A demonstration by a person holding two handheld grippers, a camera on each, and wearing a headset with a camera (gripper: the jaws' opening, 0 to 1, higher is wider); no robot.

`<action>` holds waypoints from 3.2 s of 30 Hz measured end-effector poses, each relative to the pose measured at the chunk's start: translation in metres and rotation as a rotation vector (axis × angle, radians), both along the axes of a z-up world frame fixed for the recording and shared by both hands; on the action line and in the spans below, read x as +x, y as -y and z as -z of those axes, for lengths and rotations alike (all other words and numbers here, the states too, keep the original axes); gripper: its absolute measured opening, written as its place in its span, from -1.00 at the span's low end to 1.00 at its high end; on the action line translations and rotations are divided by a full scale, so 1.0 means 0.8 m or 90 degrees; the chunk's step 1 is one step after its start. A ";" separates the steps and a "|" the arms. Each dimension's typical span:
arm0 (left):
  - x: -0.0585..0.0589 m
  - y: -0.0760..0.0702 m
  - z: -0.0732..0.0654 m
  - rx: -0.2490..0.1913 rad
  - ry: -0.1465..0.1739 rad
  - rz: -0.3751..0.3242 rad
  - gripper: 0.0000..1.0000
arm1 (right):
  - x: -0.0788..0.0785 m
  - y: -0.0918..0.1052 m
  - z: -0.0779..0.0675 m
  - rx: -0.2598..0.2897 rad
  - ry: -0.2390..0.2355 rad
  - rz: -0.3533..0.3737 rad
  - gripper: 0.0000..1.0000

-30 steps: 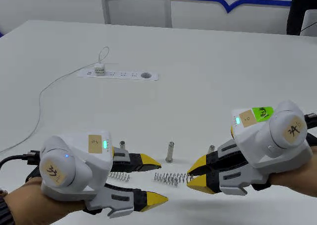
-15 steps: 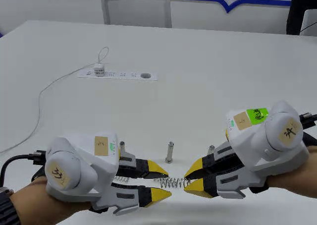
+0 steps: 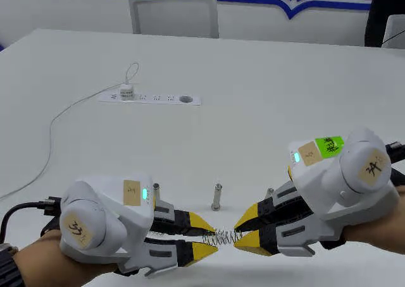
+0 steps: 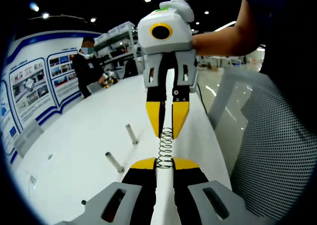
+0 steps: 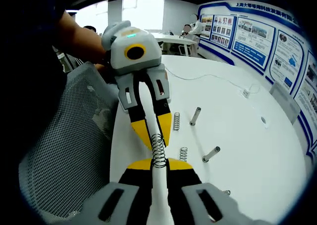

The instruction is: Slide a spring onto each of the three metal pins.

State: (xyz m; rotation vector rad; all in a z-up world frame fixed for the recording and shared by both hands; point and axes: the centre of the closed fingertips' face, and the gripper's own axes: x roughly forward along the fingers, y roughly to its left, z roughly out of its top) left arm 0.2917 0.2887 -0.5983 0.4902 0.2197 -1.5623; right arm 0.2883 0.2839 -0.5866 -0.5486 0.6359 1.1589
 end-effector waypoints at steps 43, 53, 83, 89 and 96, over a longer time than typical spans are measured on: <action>-0.007 0.012 -0.008 -0.018 -0.008 0.016 -0.80 | -0.002 -0.020 -0.014 -0.043 -0.035 0.012 -0.75; -0.006 0.014 -0.007 -0.019 -0.004 0.016 -0.79 | -0.001 -0.019 -0.014 -0.047 -0.035 0.011 -0.76; 0.028 -0.042 -0.001 -0.029 -0.036 -0.086 -0.51 | 0.021 0.050 -0.005 -0.144 -0.063 0.046 -0.76; 0.035 -0.061 0.002 -0.035 -0.042 -0.120 -0.45 | 0.036 0.074 -0.015 -0.159 -0.057 0.069 -0.76; 0.043 -0.080 0.003 -0.044 -0.050 -0.159 -0.36 | 0.051 0.093 -0.022 -0.172 -0.053 0.089 -0.76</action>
